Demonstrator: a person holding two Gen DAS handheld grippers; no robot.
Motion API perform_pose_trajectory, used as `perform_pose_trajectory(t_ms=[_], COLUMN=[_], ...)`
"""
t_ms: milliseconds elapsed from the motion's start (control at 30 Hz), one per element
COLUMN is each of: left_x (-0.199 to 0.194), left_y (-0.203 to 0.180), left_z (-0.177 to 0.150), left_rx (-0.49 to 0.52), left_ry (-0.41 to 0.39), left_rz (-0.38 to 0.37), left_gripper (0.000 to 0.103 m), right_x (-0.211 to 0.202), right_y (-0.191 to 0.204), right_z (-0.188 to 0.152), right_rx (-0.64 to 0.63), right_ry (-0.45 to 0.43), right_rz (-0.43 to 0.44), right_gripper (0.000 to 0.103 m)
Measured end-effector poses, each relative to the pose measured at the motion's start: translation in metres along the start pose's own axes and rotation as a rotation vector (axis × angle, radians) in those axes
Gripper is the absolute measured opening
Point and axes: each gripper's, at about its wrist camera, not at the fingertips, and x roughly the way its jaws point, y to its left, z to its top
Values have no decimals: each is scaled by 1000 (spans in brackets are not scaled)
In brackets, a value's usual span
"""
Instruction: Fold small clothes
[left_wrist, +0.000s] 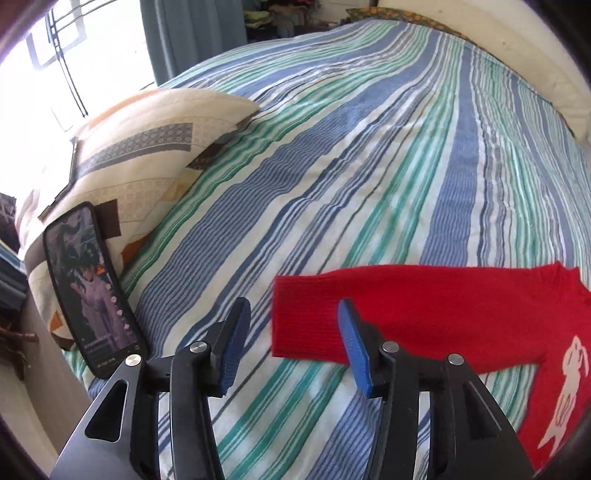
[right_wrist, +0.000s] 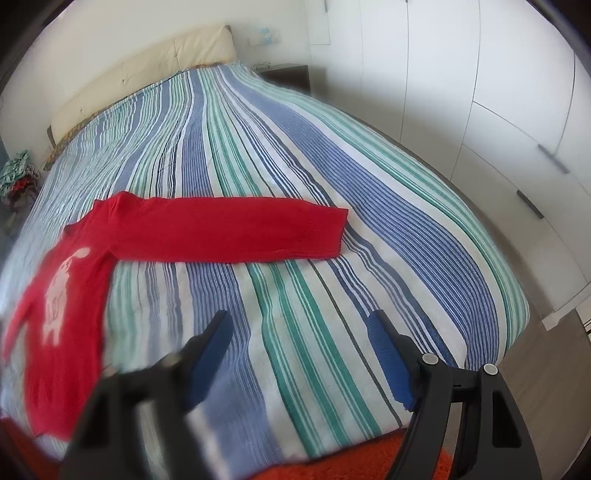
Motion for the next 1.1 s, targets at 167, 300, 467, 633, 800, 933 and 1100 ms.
perform_pose_trajectory(t_ms=[167,300,467,633,800,933,1100], left_x=[31,67,61,39,0,-27,-42], left_y=[-43,-17,19,21,3,-30,-68], left_z=[3,-12,-21,-27,-50,-73,-96], left_rx=[91,0,-75,-76,-54,24,101], left_ry=[59,133,115,87,25,-13,-37], left_rz=[-18,77,68,93,-10,-92,-171], left_gripper=[63,63,72,71,75,77,79], right_x=[3,1,-2,0,-8,-11,-12], right_y=[1,1,-4,-4,-1,-3,-4], right_z=[1,-1,-2,0,-2,-2,-2], right_rx=[-7,-11,7,13,1,4,10], right_ry=[12,7,-2,-3,-35,-49,-57], right_rz=[-4,-13,-8,-1,-21,-34,-39], right_gripper=[75,75,75,75,75,75,75])
